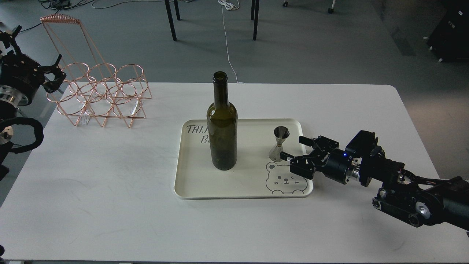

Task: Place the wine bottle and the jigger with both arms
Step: 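Reach the right gripper down to the metal jigger on the tray, then close the right gripper on the jigger and lift it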

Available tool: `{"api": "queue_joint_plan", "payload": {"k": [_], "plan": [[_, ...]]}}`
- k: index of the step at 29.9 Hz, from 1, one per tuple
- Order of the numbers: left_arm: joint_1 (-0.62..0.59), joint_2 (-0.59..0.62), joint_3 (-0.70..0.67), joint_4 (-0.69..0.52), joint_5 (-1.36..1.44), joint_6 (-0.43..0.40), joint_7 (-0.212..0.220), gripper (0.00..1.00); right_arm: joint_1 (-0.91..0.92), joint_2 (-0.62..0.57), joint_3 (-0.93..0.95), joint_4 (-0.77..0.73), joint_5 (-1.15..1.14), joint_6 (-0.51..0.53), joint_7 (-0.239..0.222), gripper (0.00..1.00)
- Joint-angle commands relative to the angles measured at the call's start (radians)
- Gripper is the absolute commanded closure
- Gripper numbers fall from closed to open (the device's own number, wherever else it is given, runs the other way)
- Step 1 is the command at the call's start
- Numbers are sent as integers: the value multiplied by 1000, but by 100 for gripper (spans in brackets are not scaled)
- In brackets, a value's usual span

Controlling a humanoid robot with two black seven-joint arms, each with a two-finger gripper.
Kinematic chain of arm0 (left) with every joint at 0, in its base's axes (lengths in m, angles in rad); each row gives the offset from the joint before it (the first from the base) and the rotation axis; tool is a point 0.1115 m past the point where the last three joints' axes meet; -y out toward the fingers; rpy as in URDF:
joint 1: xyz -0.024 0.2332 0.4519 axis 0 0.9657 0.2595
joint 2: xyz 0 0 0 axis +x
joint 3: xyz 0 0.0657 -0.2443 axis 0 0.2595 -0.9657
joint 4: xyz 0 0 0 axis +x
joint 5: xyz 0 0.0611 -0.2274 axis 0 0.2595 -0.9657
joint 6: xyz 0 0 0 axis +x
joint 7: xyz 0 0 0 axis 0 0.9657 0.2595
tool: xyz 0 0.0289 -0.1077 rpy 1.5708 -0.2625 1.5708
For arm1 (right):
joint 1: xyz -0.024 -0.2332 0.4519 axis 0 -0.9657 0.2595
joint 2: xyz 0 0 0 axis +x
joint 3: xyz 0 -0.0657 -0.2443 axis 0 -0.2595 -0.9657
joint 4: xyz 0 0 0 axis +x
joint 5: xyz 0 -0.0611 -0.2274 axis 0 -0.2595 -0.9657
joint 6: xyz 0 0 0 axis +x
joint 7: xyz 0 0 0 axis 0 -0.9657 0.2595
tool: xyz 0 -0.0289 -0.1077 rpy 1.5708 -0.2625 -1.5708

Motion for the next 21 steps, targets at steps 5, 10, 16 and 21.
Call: {"api": "queue_joint_plan", "payload": {"k": [5, 10, 16, 21], "plan": [[0, 10, 0, 1, 0, 0, -1, 2, 26, 64, -14, -60, -2, -2, 0, 23], [-5, 5, 0, 1, 0, 0, 1, 2, 26, 90, -14, -80, -2, -9, 0, 33], [-40, 7, 1, 0, 0, 0, 4, 2, 25, 90, -15, -81, -2, -9, 0, 55], [-46, 5, 0, 0, 0, 0, 4, 2, 22, 89, -18, -84, -2, -10, 0, 66]]}}
